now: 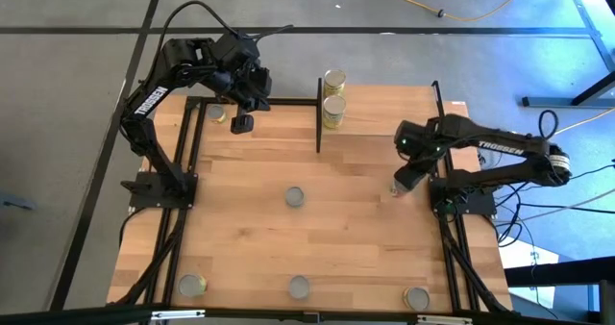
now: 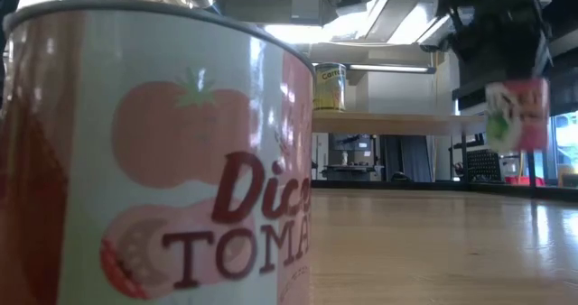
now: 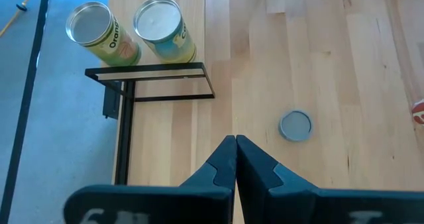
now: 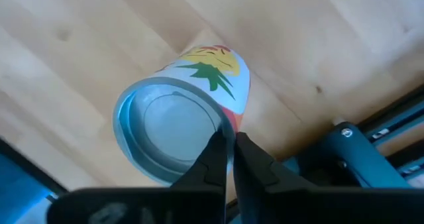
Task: Pick and place cans onto a shelf
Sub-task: Put the orange can on the shelf, then move the green and red can to the middle of the table
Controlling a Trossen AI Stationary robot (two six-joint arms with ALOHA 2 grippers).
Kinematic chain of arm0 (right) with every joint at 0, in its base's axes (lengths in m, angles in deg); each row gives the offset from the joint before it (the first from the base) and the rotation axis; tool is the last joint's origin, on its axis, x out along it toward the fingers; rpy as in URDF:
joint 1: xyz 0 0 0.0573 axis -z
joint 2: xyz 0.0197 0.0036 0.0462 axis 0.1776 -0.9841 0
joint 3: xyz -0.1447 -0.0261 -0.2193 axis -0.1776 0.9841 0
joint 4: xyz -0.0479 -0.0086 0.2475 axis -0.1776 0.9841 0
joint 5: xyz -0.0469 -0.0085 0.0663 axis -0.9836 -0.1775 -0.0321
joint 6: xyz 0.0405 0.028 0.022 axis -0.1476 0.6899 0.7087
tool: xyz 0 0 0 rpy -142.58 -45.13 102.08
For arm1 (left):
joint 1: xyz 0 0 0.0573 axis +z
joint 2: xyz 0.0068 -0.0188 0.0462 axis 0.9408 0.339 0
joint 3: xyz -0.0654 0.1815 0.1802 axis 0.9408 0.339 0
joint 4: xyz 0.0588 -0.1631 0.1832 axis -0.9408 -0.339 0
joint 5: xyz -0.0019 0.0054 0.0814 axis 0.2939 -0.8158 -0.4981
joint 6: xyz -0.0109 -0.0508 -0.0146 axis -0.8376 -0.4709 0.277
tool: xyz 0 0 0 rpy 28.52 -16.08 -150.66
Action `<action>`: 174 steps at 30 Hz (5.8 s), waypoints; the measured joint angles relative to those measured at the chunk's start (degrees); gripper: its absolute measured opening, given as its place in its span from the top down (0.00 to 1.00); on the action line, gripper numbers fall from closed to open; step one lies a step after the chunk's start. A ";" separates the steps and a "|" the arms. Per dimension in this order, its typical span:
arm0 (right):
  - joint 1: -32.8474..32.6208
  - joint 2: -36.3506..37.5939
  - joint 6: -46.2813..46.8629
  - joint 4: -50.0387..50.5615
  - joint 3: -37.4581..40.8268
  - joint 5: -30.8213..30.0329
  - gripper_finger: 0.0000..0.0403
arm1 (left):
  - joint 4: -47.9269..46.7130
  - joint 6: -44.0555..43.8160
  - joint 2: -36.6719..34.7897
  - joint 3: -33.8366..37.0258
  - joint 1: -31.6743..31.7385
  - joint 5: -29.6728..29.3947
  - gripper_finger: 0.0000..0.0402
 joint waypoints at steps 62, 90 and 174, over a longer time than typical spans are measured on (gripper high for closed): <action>19.61 -36.88 -38.23 9.84 -63.25 -13.36 0.70 | -0.02 0.44 0.02 0.02 0.01 -0.02 1.00; 9.22 -34.75 -42.03 6.40 -43.30 -18.39 1.00 | -0.02 0.33 0.02 0.02 2.55 0.14 1.00; 18.84 -30.77 -46.56 3.63 -48.03 -17.51 1.00 | -0.02 -13.36 0.02 0.02 3.07 -0.94 1.00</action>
